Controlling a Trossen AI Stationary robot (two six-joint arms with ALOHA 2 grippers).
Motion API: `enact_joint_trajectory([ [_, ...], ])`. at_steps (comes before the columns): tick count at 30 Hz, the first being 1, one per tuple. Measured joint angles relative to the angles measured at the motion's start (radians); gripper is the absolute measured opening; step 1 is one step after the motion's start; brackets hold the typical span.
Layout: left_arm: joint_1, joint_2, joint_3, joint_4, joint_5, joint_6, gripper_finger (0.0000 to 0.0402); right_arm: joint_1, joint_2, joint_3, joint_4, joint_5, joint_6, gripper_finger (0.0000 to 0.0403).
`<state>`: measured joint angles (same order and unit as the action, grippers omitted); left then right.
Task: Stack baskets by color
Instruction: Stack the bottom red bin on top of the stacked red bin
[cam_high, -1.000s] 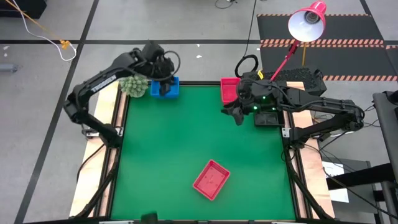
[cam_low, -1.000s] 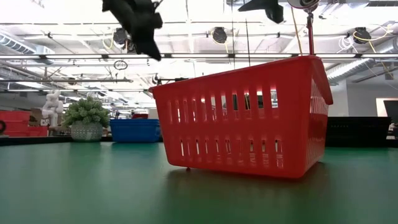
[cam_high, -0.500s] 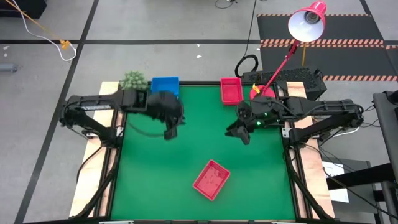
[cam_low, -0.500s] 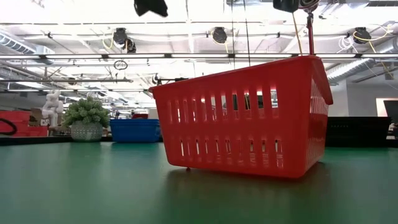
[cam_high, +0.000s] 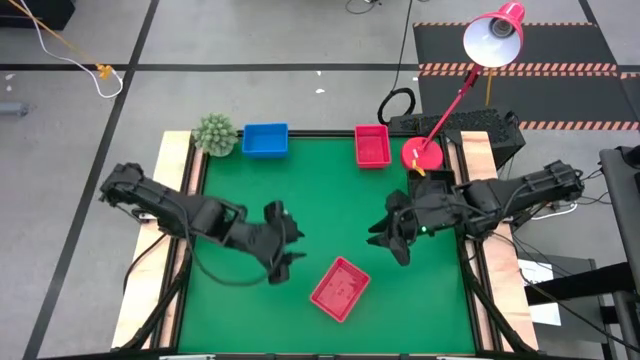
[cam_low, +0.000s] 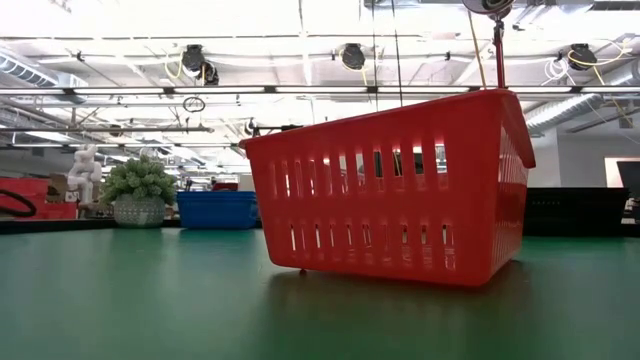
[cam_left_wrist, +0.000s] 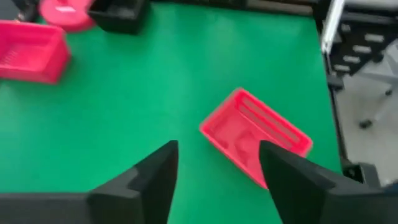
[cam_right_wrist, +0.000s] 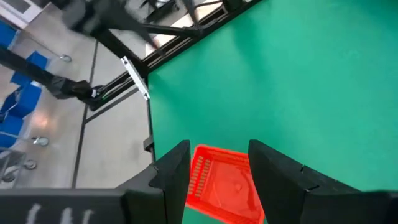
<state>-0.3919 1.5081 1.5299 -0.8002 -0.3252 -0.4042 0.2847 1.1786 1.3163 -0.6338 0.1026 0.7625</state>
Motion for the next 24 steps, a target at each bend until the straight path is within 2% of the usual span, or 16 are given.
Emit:
enact_joint_trajectory([
  [7,-0.057,0.126,0.0,0.097,-0.022,-0.089,0.028,0.043,0.0,0.0,0.0,0.036,0.022,0.0155],
  [13,-0.053,0.238,0.0,0.114,-0.007,-0.259,0.0311,0.066,0.0,0.0,-0.002,0.06,0.031,0.0155],
  [18,-0.04,0.321,-0.001,0.117,0.044,-0.332,0.0315,0.069,0.0,0.0,-0.023,0.083,0.037,0.0155],
  [24,-0.028,0.401,-0.001,0.118,0.071,-0.339,0.0294,0.068,0.0,0.0,-0.051,0.111,0.035,0.0155],
])
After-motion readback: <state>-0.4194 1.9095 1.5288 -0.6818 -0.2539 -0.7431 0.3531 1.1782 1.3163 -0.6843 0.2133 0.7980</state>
